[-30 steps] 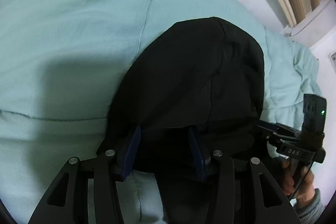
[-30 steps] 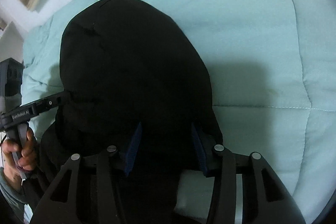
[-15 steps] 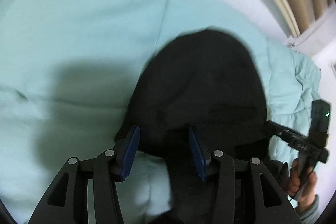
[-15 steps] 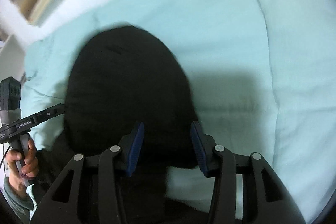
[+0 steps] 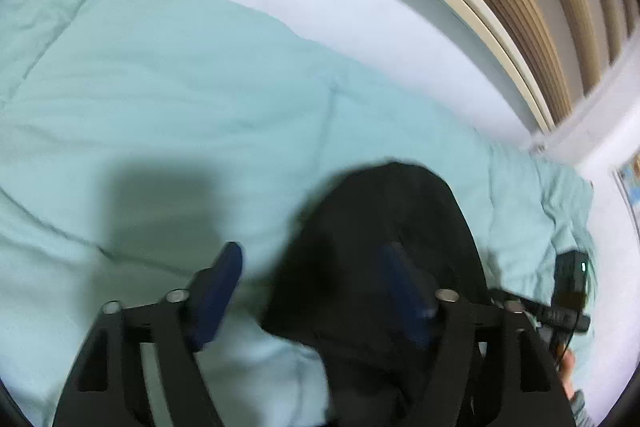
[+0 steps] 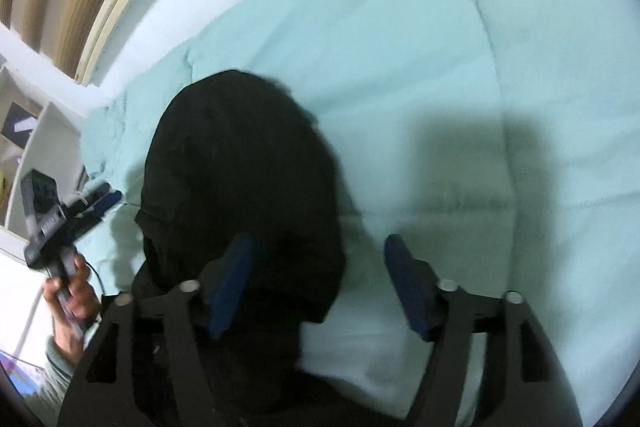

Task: Fold large clothes
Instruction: 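Lift the held hood with both tools and carry it over the jacket body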

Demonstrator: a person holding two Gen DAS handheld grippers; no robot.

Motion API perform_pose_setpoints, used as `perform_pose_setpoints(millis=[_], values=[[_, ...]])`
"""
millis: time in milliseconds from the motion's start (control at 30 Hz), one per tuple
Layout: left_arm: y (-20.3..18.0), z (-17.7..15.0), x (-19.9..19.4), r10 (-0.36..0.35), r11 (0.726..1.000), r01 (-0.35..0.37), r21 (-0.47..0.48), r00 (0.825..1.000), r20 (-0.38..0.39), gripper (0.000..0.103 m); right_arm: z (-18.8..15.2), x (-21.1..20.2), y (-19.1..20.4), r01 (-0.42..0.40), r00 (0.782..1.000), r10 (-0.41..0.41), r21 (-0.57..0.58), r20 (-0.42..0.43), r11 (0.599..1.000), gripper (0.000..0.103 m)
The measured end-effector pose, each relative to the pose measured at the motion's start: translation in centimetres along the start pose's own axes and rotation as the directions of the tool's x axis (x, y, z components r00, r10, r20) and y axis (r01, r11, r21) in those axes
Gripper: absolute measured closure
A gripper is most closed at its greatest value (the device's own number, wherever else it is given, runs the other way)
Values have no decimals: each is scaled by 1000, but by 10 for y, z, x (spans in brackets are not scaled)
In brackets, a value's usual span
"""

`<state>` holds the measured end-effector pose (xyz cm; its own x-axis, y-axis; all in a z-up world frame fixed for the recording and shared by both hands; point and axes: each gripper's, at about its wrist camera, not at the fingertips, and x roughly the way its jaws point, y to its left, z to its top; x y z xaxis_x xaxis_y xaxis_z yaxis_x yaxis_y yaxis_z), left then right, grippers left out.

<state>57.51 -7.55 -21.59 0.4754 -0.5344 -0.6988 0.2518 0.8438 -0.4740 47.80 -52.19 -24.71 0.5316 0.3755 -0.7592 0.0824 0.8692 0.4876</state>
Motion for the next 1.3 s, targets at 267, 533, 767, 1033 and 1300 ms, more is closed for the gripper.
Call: perform_pose_setpoints(millis=[267,533,767,1033,1300], values=[[15,16,59,-155,988,149,-43,968,-199,28,17,38,-13,-142,984,146,40,-105,989,30],[-3,10,96,-180,983,180,-25,946,-269,28,34,67,4,-250,950,242,-15,-199,968,46],[-42,-3,48,-75,974,108,199,983,-169,91,14,34,49,-95,989,68,-224,-128,970,77],[-91,-50,-89,-104,926,92,366,994,15,92,-42,-87,115,79,992,-30,-423,121,903,85],[-105,-150,-218,-108,897,74,435,993,53,92,-168,-187,173,226,957,-100,-486,272,844,86]])
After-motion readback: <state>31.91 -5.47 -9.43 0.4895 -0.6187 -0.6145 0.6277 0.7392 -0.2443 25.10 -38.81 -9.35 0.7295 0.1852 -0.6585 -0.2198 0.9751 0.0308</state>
